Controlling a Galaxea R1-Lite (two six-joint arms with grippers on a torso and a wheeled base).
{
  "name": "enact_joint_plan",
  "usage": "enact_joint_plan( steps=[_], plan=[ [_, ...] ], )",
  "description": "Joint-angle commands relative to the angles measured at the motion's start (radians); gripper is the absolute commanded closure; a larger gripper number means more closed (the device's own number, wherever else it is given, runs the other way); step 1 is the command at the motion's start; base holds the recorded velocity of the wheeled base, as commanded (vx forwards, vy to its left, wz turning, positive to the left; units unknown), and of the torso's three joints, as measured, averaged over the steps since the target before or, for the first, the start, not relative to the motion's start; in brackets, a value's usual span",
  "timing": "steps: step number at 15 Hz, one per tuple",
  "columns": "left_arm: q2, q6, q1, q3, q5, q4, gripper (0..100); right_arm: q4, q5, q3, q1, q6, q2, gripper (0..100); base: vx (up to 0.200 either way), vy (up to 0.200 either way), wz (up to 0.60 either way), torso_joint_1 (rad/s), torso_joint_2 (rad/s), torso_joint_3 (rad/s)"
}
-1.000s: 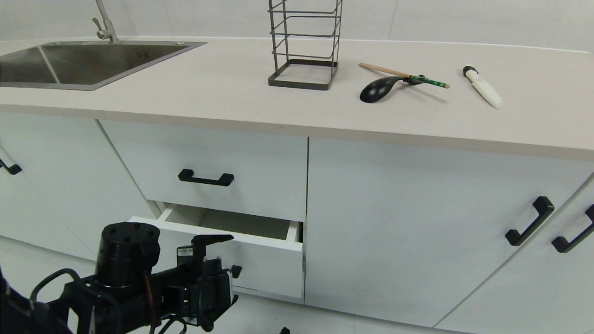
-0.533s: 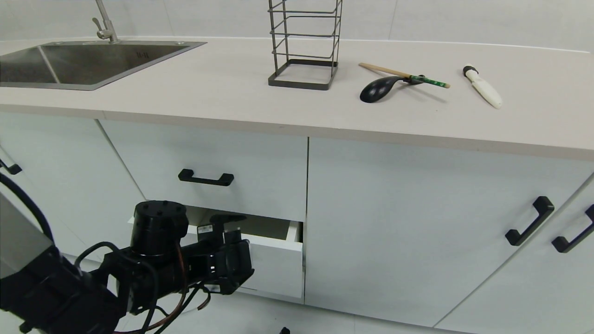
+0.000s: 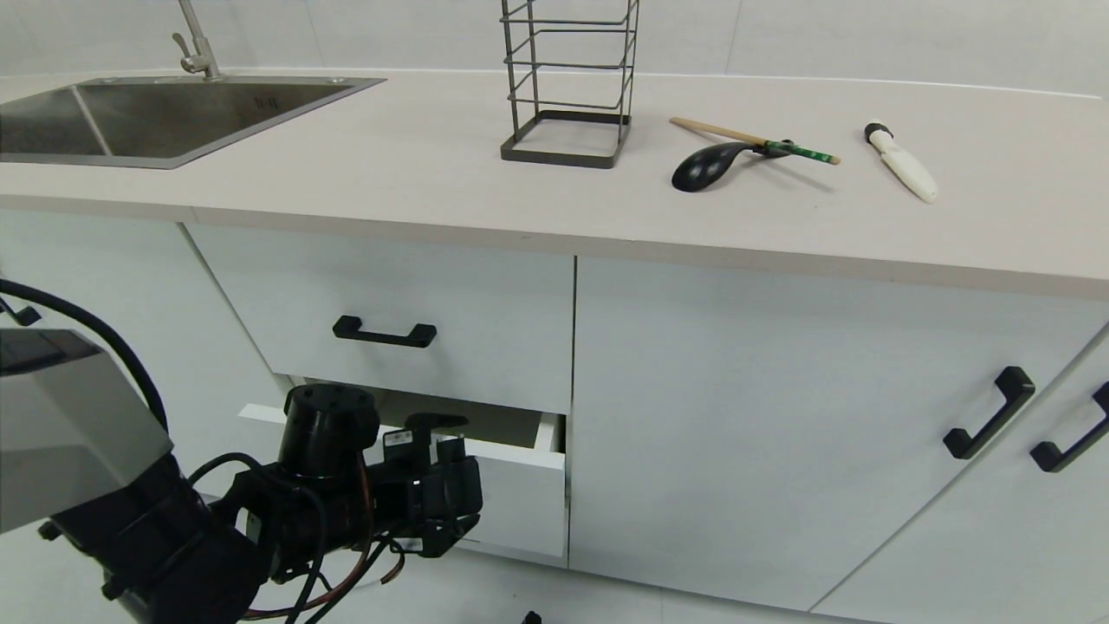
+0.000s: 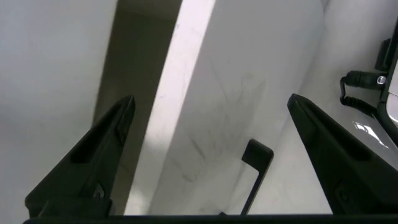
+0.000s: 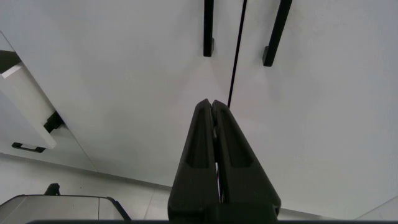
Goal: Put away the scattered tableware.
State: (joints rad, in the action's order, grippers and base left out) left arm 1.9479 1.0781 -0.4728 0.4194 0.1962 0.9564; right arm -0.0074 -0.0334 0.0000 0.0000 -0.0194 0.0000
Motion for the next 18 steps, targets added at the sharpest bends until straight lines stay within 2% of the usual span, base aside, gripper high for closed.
enact_joint_plan(
  steps=[1, 4, 6, 8, 9, 11, 12, 13, 14, 15, 16, 18],
  plan=[
    [0.02, 0.0, 0.0, -0.008, 0.0, 0.001, 0, 0.0, 0.0, 0.0, 0.0, -0.001, 0.0, 100, 0.0, 0.0, 0.0, 0.0, 0.0, 0.0],
    [-0.026, 0.0, -0.01, -0.093, 0.014, 0.002, 0, 0.0, 0.0, 0.0, 0.0, -0.001, 0.0, 100, 0.0, 0.0, 0.0, 0.0, 0.0, 0.0],
    [-0.182, -0.003, -0.009, -0.205, 0.074, -0.018, 0, -0.002, 0.0, 0.0, 0.0, -0.001, 0.0, 100, 0.0, 0.0, 0.0, 0.0, 0.0, 0.0],
    [-0.316, -0.003, -0.026, -0.28, 0.085, -0.061, 0, 0.0, 0.0, 0.0, 0.0, -0.001, 0.0, 100, 0.0, 0.0, 0.0, 0.0, 0.0, 0.0],
    [-0.411, -0.015, -0.049, -0.312, 0.088, -0.142, 0, 0.0, 0.0, 0.0, 0.0, -0.001, 0.0, 100, 0.0, 0.0, 0.0, 0.0, 0.0, 0.0],
    [-0.498, -0.026, -0.056, -0.315, 0.089, -0.217, 0, 0.0, 0.0, 0.0, 0.0, -0.001, 0.0, 100, 0.0, 0.0, 0.0, 0.0, 0.0, 0.0],
    [-0.535, -0.044, -0.06, -0.314, 0.091, -0.234, 0, -0.002, 0.0, 0.0, 0.0, -0.001, 0.0, 100, 0.0, 0.0, 0.0, 0.0, 0.0, 0.0],
    [-0.56, -0.076, -0.083, -0.312, 0.091, -0.234, 0, 0.0, 0.0, 0.0, 0.0, -0.001, 0.0, 100, 0.0, 0.0, 0.0, 0.0, 0.0, 0.0],
    [-0.596, -0.153, -0.116, -0.303, 0.091, -0.231, 0, 0.0, 0.0, 0.0, 0.0, -0.001, 0.0, 100, 0.0, 0.0, 0.0, 0.0, 0.0, 0.0],
    [-0.652, -0.283, -0.161, -0.277, 0.089, -0.232, 0, 0.0, 0.0, 0.0, 0.0, -0.001, 0.0, 100, 0.0, 0.0, 0.0, 0.0, 0.0, 0.0],
    [-0.711, -0.441, -0.178, -0.238, 0.068, -0.24, 0, 0.0, 0.0, 0.0, 0.0, -0.001, 0.0, 100, 0.0, 0.0, 0.0, 0.0, 0.0, 0.0],
    [-0.77, -0.731, -0.15, -0.134, -0.018, -0.334, 0, 0.0, 0.0, 0.0, 0.0, -0.001, 0.0, 100, 0.0, 0.0, 0.0, 0.0, 0.0, 0.0]
  ],
)
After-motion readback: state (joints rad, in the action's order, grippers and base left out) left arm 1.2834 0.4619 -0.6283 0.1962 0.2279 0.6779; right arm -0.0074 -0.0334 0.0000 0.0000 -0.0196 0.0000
